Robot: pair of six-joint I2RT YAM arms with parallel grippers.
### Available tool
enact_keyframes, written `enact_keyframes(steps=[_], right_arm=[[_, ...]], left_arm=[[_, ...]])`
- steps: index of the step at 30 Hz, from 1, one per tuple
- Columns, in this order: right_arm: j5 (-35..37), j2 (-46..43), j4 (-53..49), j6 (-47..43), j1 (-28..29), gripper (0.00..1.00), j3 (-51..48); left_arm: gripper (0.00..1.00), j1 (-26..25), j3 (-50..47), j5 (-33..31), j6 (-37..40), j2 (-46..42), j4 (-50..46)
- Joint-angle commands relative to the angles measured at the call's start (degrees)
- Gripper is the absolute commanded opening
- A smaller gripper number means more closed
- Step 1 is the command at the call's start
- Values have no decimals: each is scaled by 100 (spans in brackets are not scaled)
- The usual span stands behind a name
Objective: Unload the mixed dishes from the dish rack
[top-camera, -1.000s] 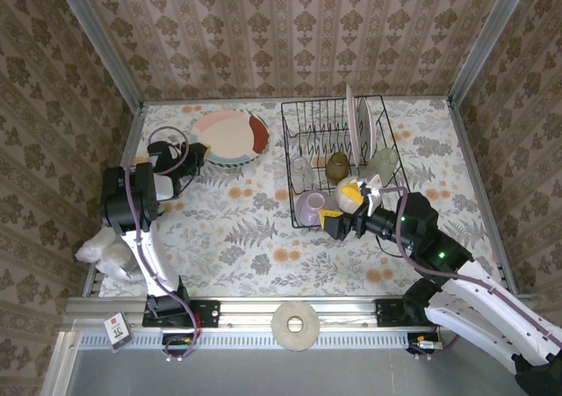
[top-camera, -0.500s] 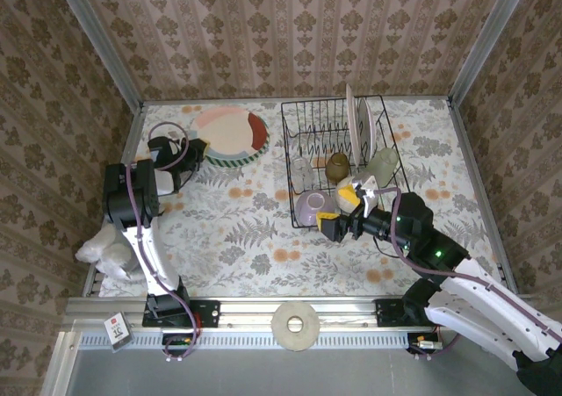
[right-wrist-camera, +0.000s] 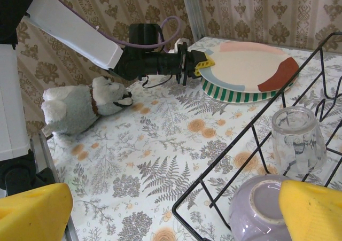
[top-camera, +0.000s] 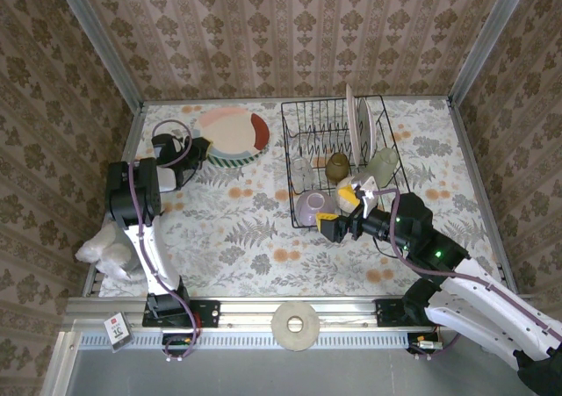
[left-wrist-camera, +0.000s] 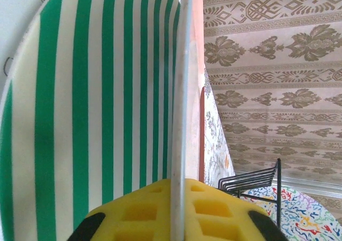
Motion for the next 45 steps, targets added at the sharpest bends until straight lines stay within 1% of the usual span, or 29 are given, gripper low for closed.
enact_keyframes(steps=[1,7,9,10,12,15,19,28,42,45], right_arm=[[142,-19,-18,-98,59,100,136],[124,-16,-18,-107,77,100,139],[133,-14,-18,-108,85,100,143],[131,-14,-18,-114,86,100,144],[133,-14,-18,-106,94,100,144],[123,-14,-15,-106,104,100,144],[129,-15,-10,-112,120,100,144],[159,-23,-36,-124,138,100,153],[151,-41,-34,-115,174,100,162],[151,-41,-31,-115,181,100,162]], left_arm=[[17,-44,172,-23,209,53,-52],[38,-39,183,-20,244,6,-178],[45,-42,211,-23,363,-80,-381],[49,-43,224,-155,437,-131,-517],[60,-39,259,-252,595,-244,-779],[71,-42,325,-308,782,-387,-1108],[100,-25,388,-367,888,-521,-1413],[100,-34,633,-480,1252,-734,-2246],[100,-115,1430,-948,2090,-765,-4314],[100,-134,1503,-994,2108,-705,-4422]])
